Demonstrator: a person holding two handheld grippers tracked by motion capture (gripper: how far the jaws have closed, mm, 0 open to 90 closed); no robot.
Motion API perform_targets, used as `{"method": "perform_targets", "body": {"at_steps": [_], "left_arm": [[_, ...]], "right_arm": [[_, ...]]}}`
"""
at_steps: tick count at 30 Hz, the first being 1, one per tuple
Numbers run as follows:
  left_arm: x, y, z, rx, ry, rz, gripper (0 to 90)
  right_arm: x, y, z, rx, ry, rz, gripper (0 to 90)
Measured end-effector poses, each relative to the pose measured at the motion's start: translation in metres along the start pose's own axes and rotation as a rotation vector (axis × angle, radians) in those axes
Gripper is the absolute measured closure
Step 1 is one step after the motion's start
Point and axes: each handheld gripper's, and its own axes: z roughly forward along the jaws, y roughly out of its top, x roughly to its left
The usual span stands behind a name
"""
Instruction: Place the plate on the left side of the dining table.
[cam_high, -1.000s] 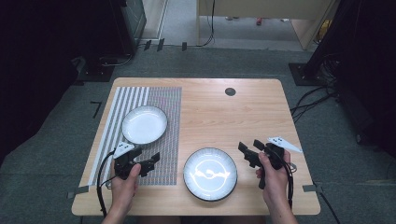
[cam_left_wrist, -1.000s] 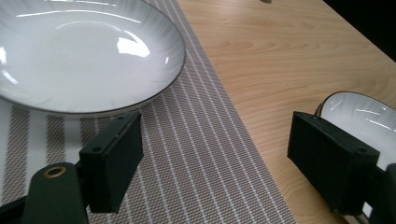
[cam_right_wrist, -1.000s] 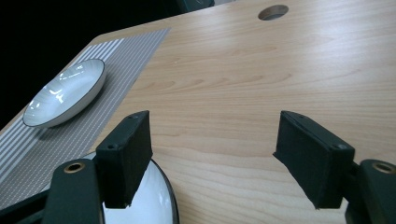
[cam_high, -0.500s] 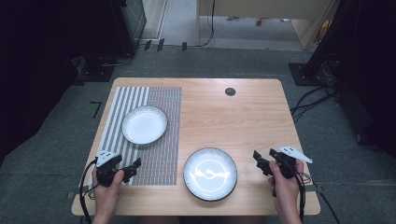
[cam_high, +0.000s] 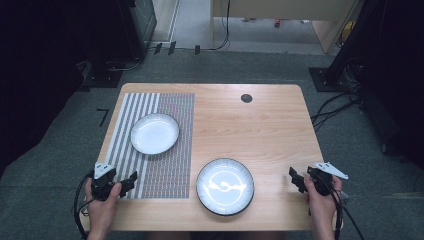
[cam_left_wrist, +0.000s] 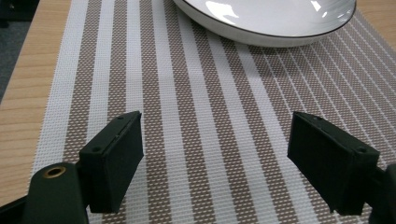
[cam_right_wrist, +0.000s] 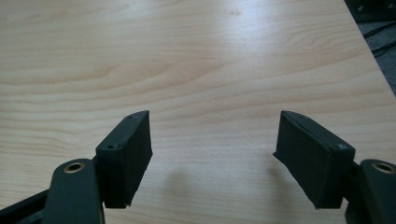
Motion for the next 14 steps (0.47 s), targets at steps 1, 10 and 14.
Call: {"method": "perform_targets", "body": {"at_steps": [1,10,14], "left_arm": [[0.001,-0.001,0.001,0.002,0.004,0.004,18.2],[-0.006,-0.009,0.011,0.045,0.019,0.060,18.1],[-0.011,-0.012,0.013,0.034,0.053,0.099,18.1]], "right_arm": [[-0.001,-0.001,0.001,0.005,-0.015,-0.016,26.7],[0.000,-0.007,0.008,0.017,-0.063,-0.071,26.4],[0.004,-0.008,0.009,0.025,-0.077,-0.119,27.9]]}}
